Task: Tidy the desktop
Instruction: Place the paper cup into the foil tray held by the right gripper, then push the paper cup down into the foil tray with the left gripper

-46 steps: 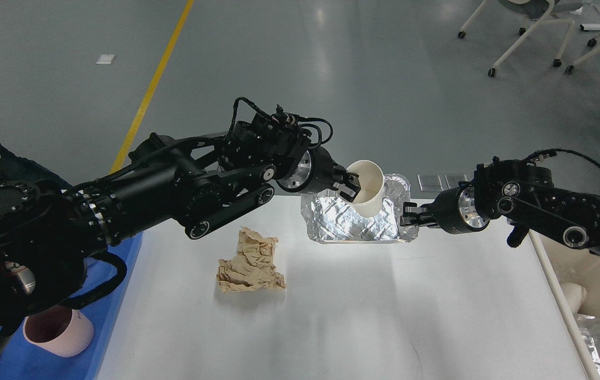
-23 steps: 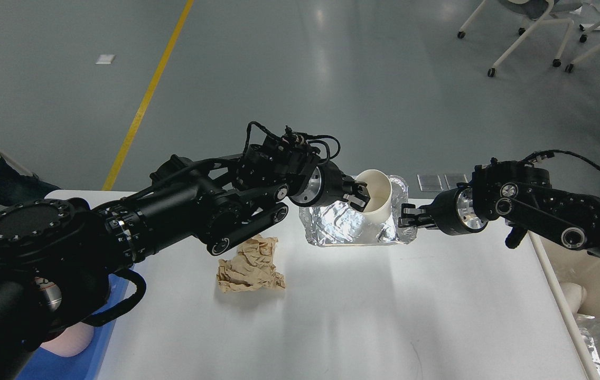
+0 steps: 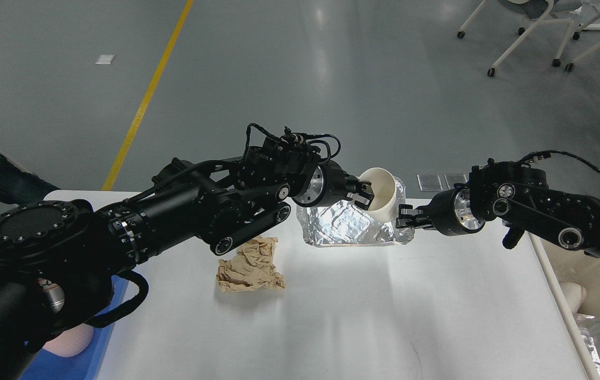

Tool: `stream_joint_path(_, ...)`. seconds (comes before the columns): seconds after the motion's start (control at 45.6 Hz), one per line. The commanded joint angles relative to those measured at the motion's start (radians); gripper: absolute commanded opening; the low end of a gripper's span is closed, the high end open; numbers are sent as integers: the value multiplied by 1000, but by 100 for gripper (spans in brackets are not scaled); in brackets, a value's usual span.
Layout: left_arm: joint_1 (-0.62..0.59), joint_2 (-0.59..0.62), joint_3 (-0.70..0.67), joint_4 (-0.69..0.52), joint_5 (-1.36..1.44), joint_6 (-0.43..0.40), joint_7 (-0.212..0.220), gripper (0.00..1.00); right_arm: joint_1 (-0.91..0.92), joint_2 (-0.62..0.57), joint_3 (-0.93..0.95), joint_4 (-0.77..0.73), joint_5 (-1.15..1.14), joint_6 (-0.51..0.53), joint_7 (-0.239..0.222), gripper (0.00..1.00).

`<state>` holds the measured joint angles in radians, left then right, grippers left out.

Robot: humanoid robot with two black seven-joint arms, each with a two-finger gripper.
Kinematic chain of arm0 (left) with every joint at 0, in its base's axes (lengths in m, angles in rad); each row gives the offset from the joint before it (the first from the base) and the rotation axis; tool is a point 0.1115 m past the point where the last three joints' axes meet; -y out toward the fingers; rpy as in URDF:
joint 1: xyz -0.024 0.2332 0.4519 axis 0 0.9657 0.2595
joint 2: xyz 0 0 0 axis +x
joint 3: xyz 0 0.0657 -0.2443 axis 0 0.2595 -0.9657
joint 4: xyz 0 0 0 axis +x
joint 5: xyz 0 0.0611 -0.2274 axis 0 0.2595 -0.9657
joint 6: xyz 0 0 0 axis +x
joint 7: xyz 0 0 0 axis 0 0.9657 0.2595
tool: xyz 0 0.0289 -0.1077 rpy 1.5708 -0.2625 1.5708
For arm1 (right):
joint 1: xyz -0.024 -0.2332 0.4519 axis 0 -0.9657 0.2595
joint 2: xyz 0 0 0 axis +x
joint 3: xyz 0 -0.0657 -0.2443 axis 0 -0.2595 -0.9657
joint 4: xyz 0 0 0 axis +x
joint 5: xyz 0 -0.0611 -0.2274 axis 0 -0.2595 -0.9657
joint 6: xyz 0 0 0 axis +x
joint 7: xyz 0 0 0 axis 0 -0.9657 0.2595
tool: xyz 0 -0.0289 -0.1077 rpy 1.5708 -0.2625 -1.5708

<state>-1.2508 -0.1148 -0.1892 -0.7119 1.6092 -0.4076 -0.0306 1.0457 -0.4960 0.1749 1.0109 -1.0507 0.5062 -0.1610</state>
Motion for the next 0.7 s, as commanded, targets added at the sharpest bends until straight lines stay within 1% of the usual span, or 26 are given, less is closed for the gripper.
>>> stream_joint_path(0.0, -4, 0, 2, 0, 0, -2, 0, 96, -1, -3, 0, 0, 0, 0, 0, 0)
stream_joint_path(0.11, -7, 0, 11, 2, 0, -2, 0, 97, -1, -1, 0, 0, 0, 0, 0, 0)
stream_joint_path(0.307, -12, 0, 76, 9, 0, -2, 0, 97, -1, 1, 0, -2, 0, 0, 0, 0)
stream_joint_path(0.68, -7, -31, 79, 86, -8, 6, 0, 97, -3, 2, 0, -2, 0, 0, 0, 0)
